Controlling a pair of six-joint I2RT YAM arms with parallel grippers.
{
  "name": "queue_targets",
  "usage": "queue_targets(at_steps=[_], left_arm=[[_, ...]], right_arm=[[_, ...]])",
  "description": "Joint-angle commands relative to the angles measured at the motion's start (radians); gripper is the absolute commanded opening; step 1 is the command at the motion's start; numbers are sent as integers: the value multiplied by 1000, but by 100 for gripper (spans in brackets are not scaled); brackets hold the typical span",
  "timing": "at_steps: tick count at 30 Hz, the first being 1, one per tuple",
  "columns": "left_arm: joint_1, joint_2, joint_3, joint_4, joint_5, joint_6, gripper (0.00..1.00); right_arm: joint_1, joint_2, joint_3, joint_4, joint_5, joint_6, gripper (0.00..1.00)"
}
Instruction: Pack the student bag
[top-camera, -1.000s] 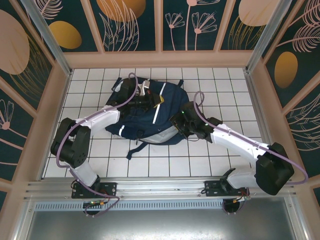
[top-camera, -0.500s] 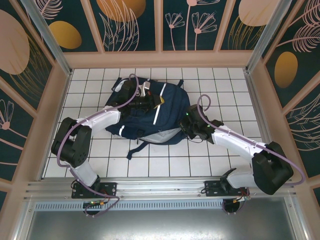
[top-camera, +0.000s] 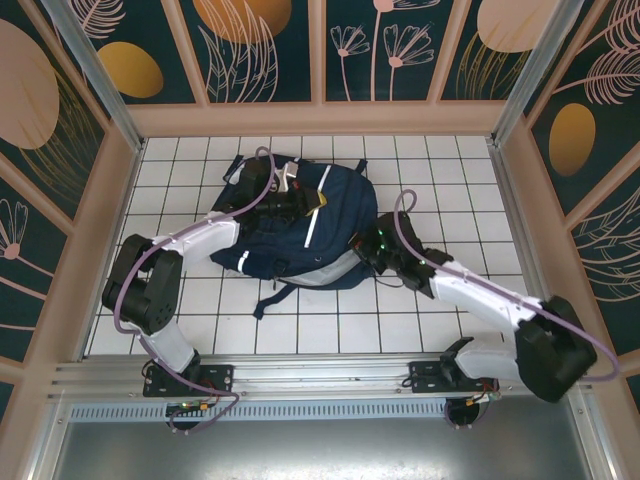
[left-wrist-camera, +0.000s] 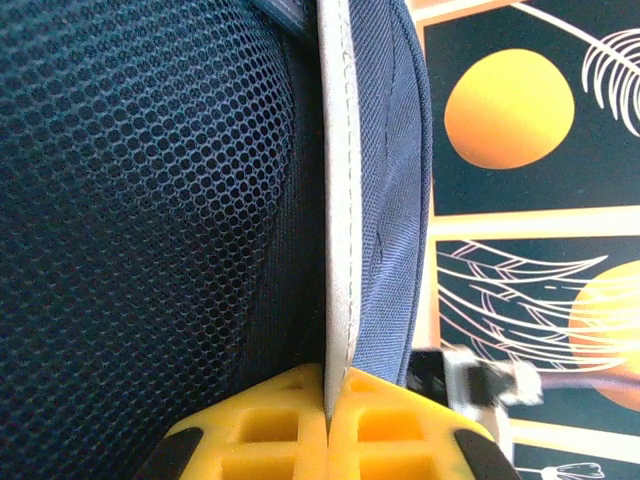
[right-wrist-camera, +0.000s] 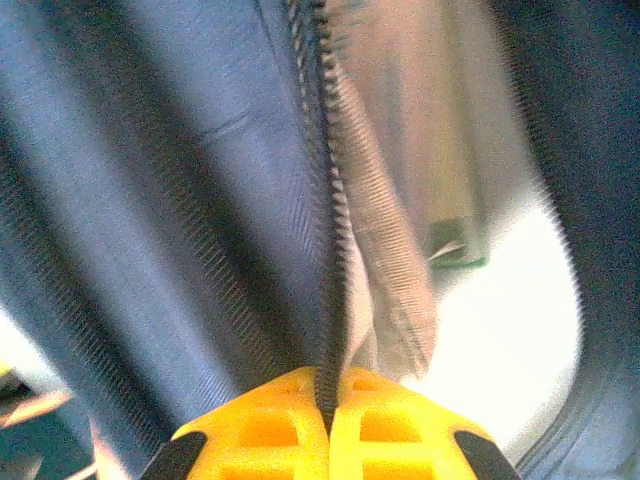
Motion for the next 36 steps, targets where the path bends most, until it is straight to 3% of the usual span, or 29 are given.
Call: queue_targets(at_steps=[1,5,9,14,22,27,33,36], left_arm=[[38,26,28,58,-13,-44,0],[66,12,41,52,-4,-62,0],[89,-33,41,48,6,-78,0],[104,-75,37,31,5,-79,1],[109,-158,35,-126,-28,17,54],[113,-280,113,-358,-166,174,64],[126,-418,155,-559,-351,323,69],[125,-481,158,-647,-451,412,71]], right_arm=[[48,-186,-119,357,80,-135,0],[43,-219,-202,648,26,-241,0],[47,-154,-221,916,-119,-314,0],[46,-54,-231,1237,-196,-332,0],[65,229,29,1525,-450,-253,0],[72,413,204,1684,-488,-143,0],[96,557,408,1688,-552,-140,0],[97,581,429,1685,-566,-123,0]])
